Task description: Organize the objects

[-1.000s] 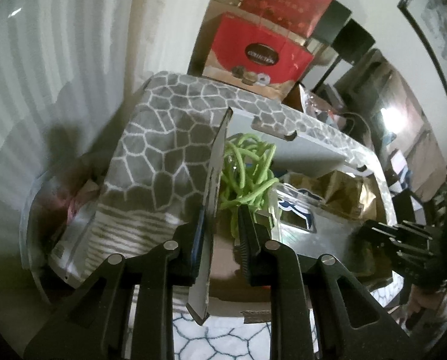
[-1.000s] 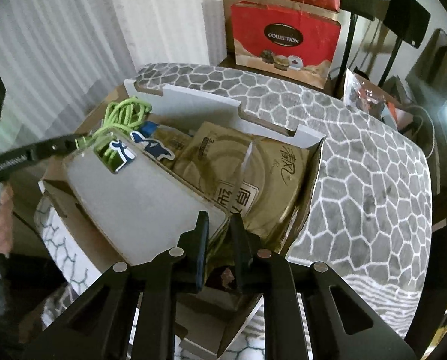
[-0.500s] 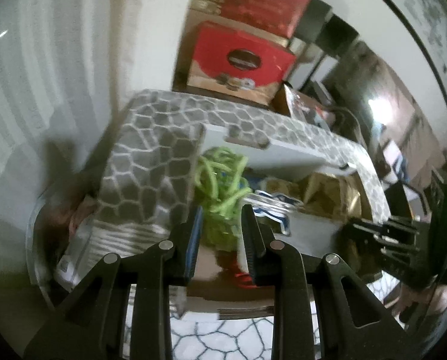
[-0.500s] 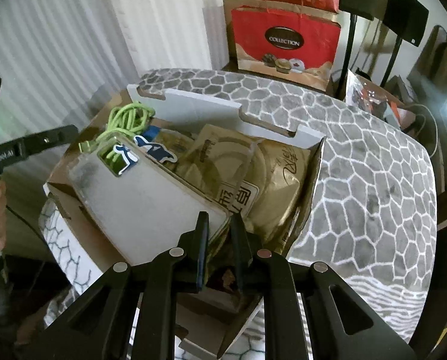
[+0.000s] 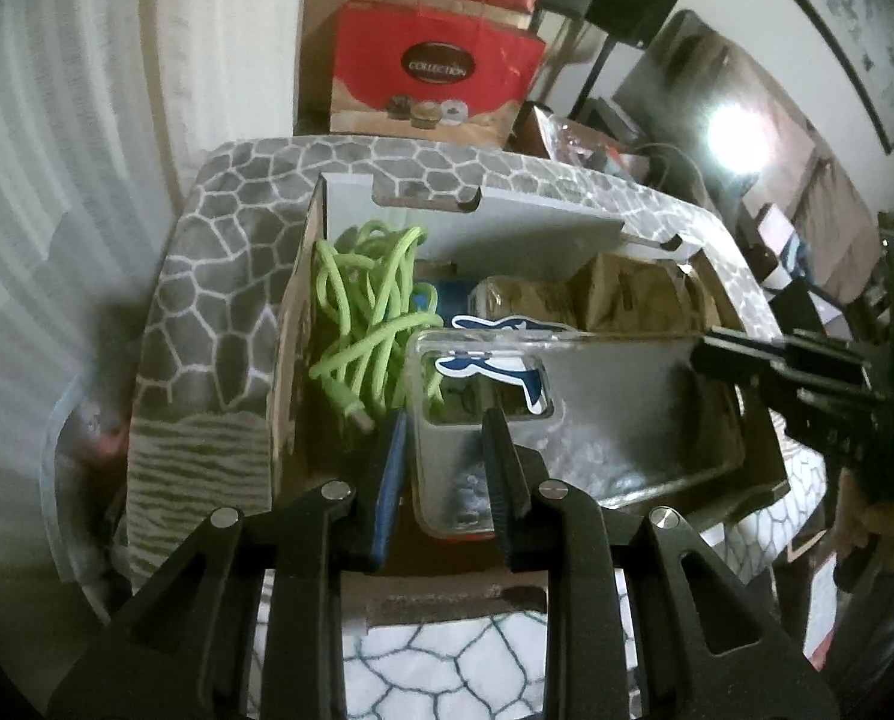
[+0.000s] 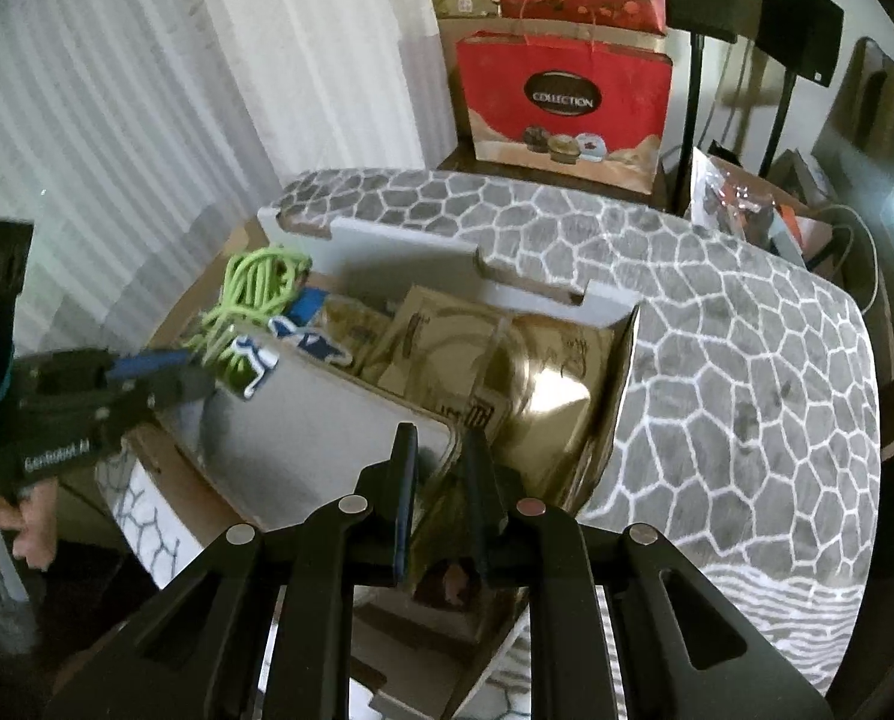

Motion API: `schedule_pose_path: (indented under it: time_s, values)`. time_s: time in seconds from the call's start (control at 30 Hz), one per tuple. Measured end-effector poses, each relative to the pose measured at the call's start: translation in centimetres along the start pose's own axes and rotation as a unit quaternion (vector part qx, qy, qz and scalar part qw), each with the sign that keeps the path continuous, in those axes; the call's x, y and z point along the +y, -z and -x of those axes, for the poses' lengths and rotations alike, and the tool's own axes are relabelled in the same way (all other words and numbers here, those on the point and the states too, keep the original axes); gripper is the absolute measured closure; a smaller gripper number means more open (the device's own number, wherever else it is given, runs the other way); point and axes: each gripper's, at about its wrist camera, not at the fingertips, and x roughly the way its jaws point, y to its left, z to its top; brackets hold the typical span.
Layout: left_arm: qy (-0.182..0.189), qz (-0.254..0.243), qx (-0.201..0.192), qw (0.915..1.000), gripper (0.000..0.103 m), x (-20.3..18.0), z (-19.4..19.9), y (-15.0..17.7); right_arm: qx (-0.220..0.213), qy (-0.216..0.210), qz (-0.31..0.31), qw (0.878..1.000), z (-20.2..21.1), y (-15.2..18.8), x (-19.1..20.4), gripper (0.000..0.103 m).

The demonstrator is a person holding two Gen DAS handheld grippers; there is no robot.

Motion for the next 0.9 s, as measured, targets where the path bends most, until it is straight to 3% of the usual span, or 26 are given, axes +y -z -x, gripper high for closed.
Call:
schedule_pose_path:
  time_s: [0.33,0.47,0.63,0.83,0.9]
  values:
    - [-0.014,0.017,-0.014,0.9997,0.079,1.3,1.8,0.7,0.014,-0.011,0.023,1.0,-1.4,0.2,1.3,0.083]
    - [-0.006,0.035,-0.037,0.9987,0.068,2.0,3.2,0.1,0.006,-0.024,0.004,1.0,-0.4,0.2,0.5,0.08]
    - [-0.024,0.056,-0.041,0.9973,0.062,3.5,2.8,-0.7,-0.015,-0.013,-0.028,0.999,1.9,0.2,-1.1,0.061]
    - [-0.027,0.066,-0.025,0.9971,0.061,4.2,1.0,-0.7,-0.008,0.02,-0.079,0.997,2.5,1.1,-3.8,0.052]
    - [-0.025,0.067,-0.022,0.9972,0.058,4.3,0.5,-0.7,0.0,0.012,-0.098,0.995,2.1,1.7,-4.8,0.052]
